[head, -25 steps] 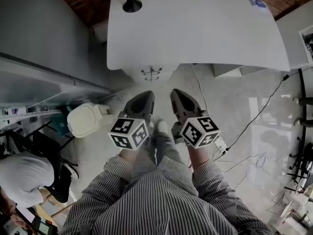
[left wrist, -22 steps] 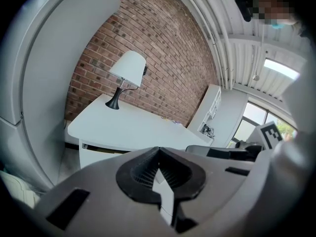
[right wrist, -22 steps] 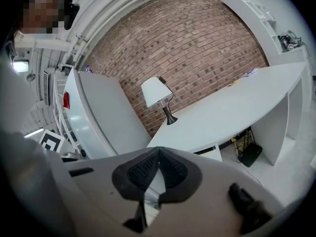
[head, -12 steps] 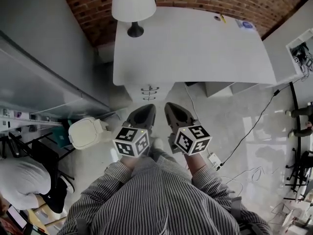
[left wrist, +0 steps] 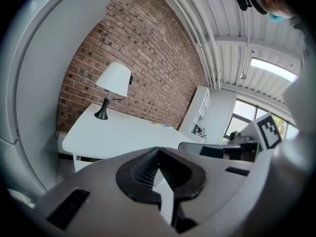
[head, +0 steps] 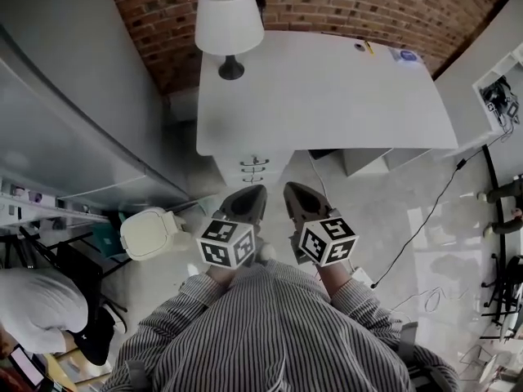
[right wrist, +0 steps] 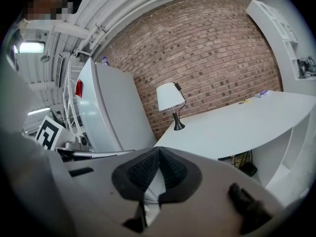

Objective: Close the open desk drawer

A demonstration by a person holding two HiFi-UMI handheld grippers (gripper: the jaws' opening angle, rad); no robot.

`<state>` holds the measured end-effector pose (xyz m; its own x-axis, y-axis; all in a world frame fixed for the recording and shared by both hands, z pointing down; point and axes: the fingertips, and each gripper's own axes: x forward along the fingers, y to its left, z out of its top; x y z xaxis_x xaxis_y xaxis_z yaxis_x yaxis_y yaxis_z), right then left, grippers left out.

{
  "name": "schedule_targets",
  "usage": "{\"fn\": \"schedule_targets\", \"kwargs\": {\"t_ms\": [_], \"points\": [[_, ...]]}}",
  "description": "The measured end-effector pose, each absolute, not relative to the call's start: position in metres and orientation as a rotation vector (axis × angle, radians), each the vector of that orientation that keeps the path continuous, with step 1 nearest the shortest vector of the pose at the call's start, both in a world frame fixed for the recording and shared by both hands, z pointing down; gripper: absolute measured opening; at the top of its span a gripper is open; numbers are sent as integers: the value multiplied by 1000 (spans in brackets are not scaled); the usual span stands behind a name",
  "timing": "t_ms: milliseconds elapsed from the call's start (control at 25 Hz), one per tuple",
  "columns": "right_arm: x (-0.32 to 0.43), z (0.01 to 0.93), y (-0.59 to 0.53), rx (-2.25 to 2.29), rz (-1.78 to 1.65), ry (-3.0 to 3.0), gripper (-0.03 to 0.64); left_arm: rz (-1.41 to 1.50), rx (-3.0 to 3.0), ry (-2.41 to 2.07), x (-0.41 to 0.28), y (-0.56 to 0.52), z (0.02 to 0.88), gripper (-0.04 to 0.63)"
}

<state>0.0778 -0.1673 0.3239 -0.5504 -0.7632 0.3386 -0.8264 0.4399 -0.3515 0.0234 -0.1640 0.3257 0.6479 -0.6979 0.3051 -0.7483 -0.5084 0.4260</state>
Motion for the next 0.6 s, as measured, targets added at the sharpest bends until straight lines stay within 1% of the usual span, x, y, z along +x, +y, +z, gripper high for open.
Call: {"fn": "schedule_targets", "kwargs": {"t_ms": [600], "points": [[60,302,-181,1329,648,-2645,17,140,2375,-1140,13,-182,316,12]]}}
